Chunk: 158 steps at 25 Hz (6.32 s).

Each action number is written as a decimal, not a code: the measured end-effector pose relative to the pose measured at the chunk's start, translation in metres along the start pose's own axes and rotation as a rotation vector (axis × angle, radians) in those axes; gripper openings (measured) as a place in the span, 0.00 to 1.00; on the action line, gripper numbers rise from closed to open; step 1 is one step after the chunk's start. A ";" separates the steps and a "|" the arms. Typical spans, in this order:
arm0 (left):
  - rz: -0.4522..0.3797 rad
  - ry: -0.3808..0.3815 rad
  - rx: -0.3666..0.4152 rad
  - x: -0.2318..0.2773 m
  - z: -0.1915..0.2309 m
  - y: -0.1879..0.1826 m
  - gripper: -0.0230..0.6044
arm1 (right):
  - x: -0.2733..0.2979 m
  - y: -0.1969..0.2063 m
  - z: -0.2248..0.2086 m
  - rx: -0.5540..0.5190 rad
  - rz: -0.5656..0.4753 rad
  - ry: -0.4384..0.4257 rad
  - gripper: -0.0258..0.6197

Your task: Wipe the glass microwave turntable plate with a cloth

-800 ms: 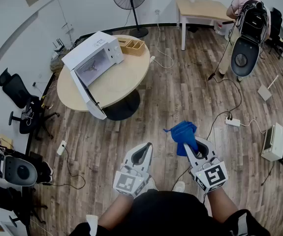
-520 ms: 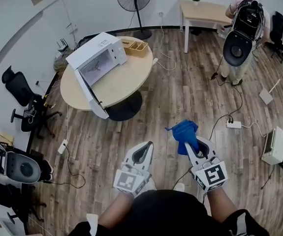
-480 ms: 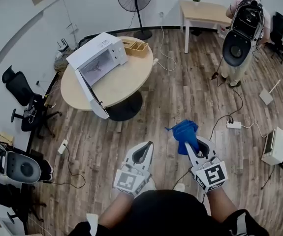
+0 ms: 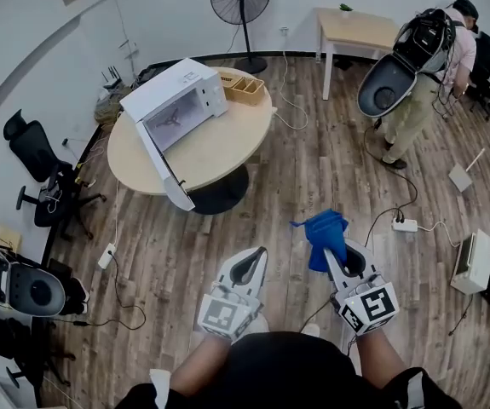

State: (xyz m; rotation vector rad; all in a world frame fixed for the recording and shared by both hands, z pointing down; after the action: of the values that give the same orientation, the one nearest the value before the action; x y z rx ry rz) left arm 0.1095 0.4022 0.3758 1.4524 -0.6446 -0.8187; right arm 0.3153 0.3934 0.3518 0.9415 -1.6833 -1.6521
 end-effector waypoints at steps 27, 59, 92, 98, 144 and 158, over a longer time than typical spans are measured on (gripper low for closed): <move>0.016 -0.003 0.040 0.066 0.108 0.011 0.05 | 0.118 0.003 -0.047 -0.088 0.002 0.040 0.15; 0.040 -0.293 0.067 0.254 0.182 0.029 0.05 | 0.309 0.019 -0.228 -0.052 -0.003 -0.243 0.15; 0.014 -0.462 0.034 0.257 0.452 0.030 0.05 | 0.613 0.055 -0.129 -0.101 0.065 -0.460 0.15; 0.031 -0.512 0.017 0.255 0.460 0.045 0.05 | 0.630 0.067 -0.126 -0.094 0.105 -0.510 0.15; 0.201 -0.863 -0.129 0.217 0.506 0.165 0.05 | 0.715 0.303 -0.036 -0.238 0.604 -0.955 0.15; 0.169 -0.911 -0.180 0.209 0.513 0.170 0.05 | 0.717 0.343 0.007 -0.421 0.683 -1.092 0.15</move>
State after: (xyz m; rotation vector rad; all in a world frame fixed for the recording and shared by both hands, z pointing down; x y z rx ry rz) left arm -0.1643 -0.0796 0.5448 0.7925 -1.3099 -1.3652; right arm -0.1290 -0.1956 0.6465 -0.8369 -1.7946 -1.9609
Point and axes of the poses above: the fingertips, and each gripper's own axes: x forward along the fingers, z to its left, y out of its underside, the point moved 6 cm from there along -x, backward along the fingers, and after that the axes turned 6 degrees about -z, right-handed, at the moved point
